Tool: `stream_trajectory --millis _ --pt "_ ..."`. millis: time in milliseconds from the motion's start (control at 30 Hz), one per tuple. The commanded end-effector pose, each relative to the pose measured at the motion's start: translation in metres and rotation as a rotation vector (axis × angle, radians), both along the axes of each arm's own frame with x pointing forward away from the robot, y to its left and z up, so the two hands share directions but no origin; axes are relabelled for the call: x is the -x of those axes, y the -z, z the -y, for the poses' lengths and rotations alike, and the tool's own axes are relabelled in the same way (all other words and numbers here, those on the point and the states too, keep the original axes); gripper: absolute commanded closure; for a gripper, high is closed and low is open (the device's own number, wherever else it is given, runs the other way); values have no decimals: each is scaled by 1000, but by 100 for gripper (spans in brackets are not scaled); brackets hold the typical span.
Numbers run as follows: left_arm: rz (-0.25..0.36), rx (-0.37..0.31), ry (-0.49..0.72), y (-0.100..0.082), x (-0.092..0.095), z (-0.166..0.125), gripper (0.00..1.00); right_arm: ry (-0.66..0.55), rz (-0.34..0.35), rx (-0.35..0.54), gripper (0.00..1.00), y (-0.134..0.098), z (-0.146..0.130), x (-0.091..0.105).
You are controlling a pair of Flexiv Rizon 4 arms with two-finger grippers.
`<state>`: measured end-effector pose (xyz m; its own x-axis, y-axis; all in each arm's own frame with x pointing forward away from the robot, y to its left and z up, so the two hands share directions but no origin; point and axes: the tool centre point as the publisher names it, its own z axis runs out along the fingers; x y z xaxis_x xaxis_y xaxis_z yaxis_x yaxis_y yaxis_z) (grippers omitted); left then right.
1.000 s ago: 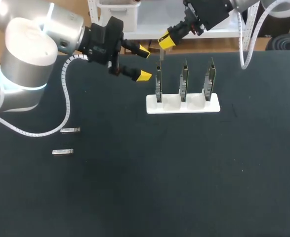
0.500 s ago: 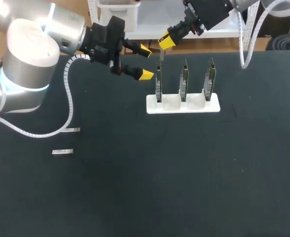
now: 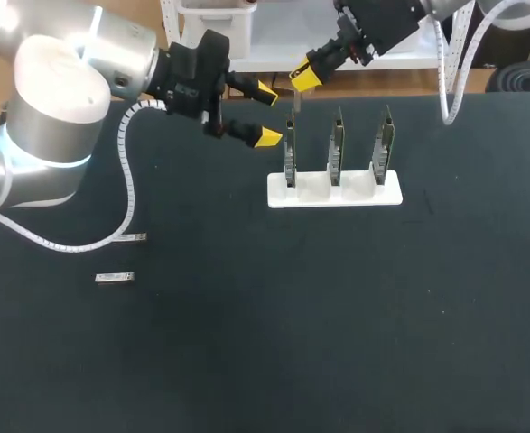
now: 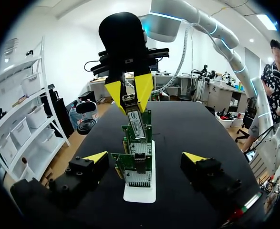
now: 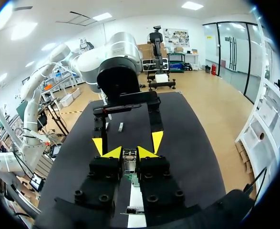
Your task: Pick up the optical module with the left hand, and insert it into the network port with the right hand.
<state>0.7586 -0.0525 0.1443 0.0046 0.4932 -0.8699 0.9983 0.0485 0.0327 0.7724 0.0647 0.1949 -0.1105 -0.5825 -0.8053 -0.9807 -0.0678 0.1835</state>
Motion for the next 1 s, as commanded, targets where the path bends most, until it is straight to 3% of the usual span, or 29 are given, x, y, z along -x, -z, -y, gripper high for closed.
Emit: stream_trajectory --millis 33,1000 --pt "0 -3 -3 0 1 0 0 2 9 13 100 2 -1 4" --pt "0 -3 -3 0 1 0 0 -29 60 52 100 16 -11 9"
